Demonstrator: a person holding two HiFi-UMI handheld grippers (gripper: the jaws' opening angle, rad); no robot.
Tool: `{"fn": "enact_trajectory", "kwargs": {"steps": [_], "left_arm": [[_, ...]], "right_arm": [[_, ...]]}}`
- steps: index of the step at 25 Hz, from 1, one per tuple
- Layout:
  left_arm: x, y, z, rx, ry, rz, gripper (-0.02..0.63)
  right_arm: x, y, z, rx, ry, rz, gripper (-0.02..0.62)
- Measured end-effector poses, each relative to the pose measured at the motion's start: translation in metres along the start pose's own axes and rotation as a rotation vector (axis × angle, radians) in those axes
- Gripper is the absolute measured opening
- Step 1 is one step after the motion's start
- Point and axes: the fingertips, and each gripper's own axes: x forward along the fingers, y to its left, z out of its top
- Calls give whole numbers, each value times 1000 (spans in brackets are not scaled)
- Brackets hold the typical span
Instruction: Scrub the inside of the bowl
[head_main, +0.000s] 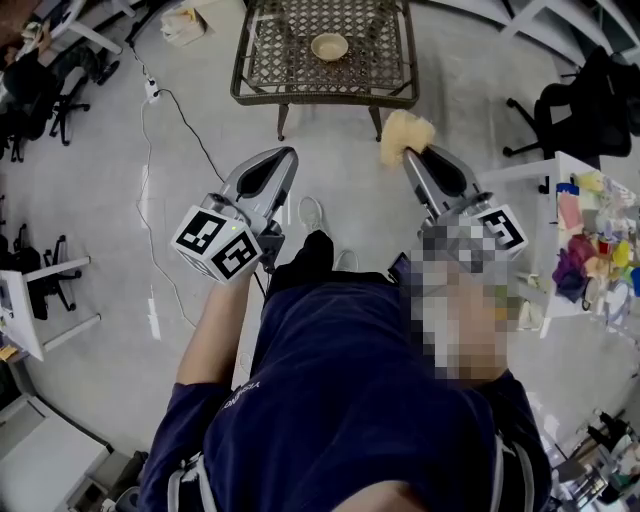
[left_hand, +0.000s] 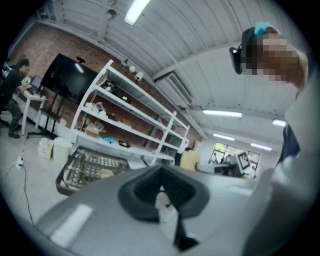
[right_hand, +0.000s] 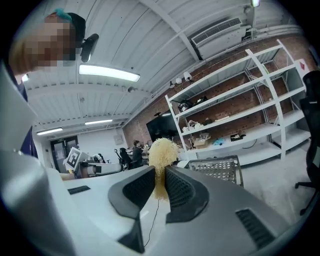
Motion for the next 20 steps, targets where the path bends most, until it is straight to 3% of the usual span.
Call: {"fn": "enact_trajectory", "kwargs": {"steps": [13,20], "left_arm": [[62,119,37,-35,43,-44,5],[98,162,51,-33,68,-91,5]], "right_arm": [[125,-43,24,4,27,-54,57],[168,-67,35,4,25,-107,57]]}}
